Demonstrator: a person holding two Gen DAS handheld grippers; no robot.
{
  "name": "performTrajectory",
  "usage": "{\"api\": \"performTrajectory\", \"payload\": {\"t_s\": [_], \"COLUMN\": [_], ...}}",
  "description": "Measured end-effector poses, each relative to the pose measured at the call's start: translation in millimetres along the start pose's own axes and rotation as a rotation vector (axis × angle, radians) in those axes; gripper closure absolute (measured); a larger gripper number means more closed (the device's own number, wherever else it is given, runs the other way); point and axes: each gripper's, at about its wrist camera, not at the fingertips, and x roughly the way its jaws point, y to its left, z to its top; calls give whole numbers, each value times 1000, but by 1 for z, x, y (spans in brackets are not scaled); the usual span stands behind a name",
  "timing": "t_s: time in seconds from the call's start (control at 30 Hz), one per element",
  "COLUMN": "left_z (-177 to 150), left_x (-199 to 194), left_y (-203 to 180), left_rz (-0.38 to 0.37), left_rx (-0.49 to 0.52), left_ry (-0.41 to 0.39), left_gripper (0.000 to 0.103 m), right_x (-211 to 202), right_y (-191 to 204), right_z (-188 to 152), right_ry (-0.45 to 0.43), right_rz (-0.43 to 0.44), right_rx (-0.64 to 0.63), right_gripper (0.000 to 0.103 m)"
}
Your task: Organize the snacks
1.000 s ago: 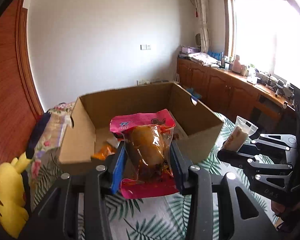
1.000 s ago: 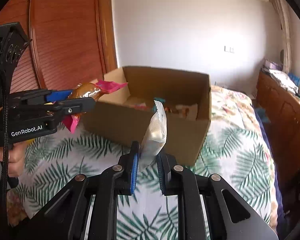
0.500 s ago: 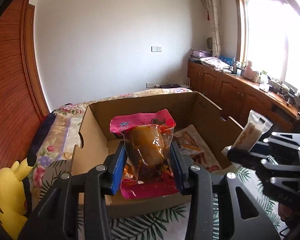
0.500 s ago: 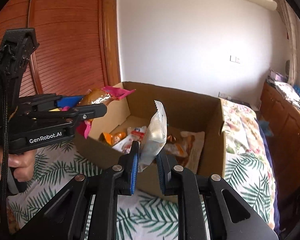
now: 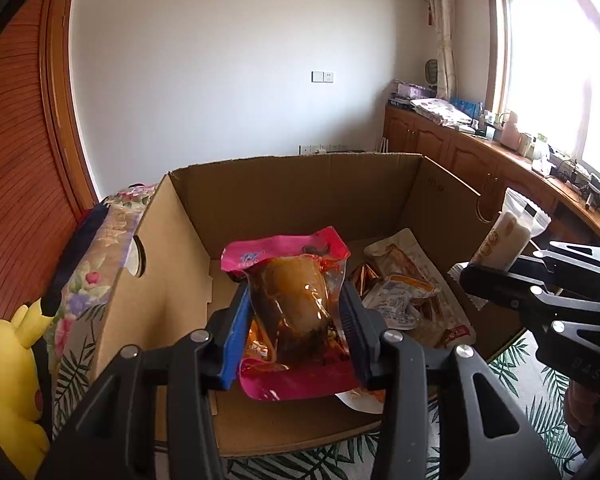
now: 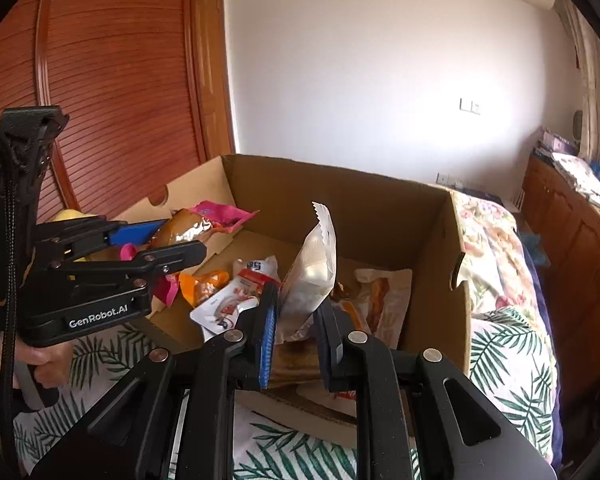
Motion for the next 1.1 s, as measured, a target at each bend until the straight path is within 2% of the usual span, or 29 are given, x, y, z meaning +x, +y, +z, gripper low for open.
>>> {"api": "performTrajectory", "payload": {"t_s": [0.13,0.23,0.5,1.1], "left_z": [-1,0,-1,-31], "left_x": [5,-1,-18,-121], "left_y": [2,2,-2,-27], "left_rz": [-13,12,10,29], "left_rx": [-24,-19,-4,45], "left_ry": [15,-12,-30,-80], "left_gripper": [56,51,49,48], "right_x": [5,8,-8,-97], "right_y": [-3,-4,-1,34], "right_z": [-1,-2,-8,-31], "right_ry": [8,15,-5,-68], "right_rz": [-7,-14,-21,-43], "right_rx": [10,7,10,32], "right_gripper": [84,81,79,75]}}
